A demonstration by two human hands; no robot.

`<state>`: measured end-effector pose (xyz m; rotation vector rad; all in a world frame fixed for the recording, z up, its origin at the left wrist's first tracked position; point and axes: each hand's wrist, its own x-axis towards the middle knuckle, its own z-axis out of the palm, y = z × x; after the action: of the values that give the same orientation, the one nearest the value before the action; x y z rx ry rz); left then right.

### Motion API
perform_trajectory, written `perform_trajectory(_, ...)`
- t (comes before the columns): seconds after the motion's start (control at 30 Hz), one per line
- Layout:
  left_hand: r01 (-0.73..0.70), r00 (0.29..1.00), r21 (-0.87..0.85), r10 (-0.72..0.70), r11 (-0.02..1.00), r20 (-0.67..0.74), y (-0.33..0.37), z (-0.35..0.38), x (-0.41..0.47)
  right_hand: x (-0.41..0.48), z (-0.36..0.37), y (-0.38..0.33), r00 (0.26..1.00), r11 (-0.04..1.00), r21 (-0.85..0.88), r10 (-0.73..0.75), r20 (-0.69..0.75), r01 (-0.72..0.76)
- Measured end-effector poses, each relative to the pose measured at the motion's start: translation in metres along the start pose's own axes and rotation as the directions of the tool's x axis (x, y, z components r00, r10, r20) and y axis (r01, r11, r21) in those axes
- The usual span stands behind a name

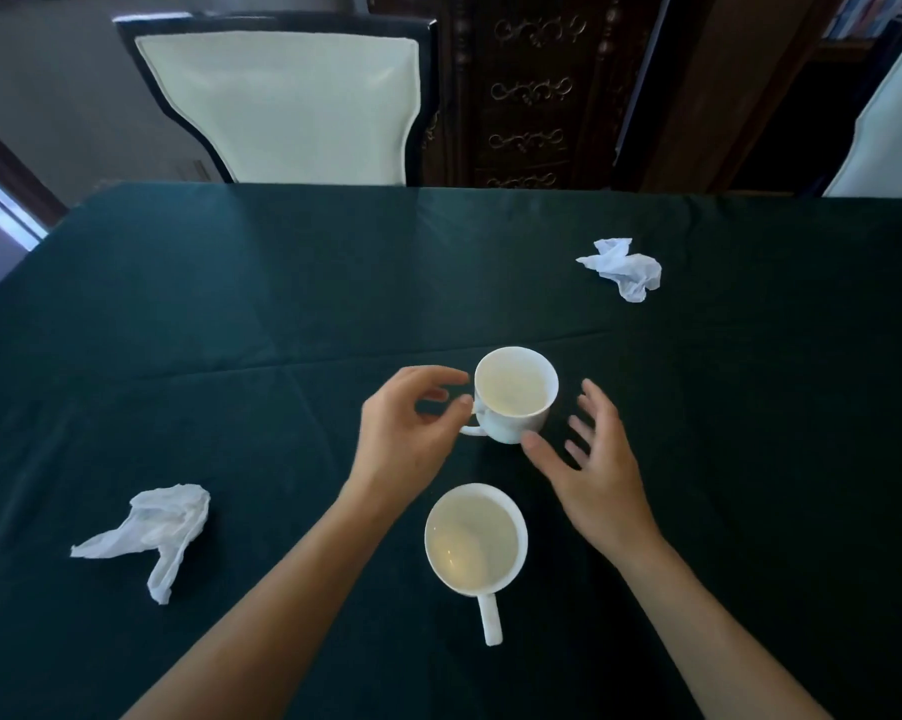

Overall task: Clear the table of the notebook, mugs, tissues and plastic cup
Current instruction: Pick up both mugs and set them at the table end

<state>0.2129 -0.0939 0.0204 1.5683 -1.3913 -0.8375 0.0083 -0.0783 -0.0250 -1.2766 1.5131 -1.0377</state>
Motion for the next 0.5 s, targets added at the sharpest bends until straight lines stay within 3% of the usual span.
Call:
perform_trajectory(0.13,0.131,0.987,0.034,-0.133,0.991,0.093,-0.012,-0.008,0.002,-0.043,-0.016,-0.003,0.999,0.989,0.139,0.047,-0.011,-0.045)
perform_trajectory(0.27,0.161,0.968,0.025,-0.162,0.987,0.192,-0.015,0.004,0.0,-0.075,-0.006,-0.008,0.996,0.969,0.234,0.063,0.068,-0.077)
perform_trajectory(0.4,0.154,0.954,0.032,-0.157,0.988,0.255,-0.017,0.012,0.002,-0.092,0.015,-0.013,0.986,0.973,0.207,0.073,0.152,-0.104)
perform_trajectory(0.5,0.146,0.96,0.034,-0.15,0.989,0.238,-0.022,0.013,0.004,-0.103,0.024,-0.011,0.988,0.981,0.149,0.109,0.107,-0.124)
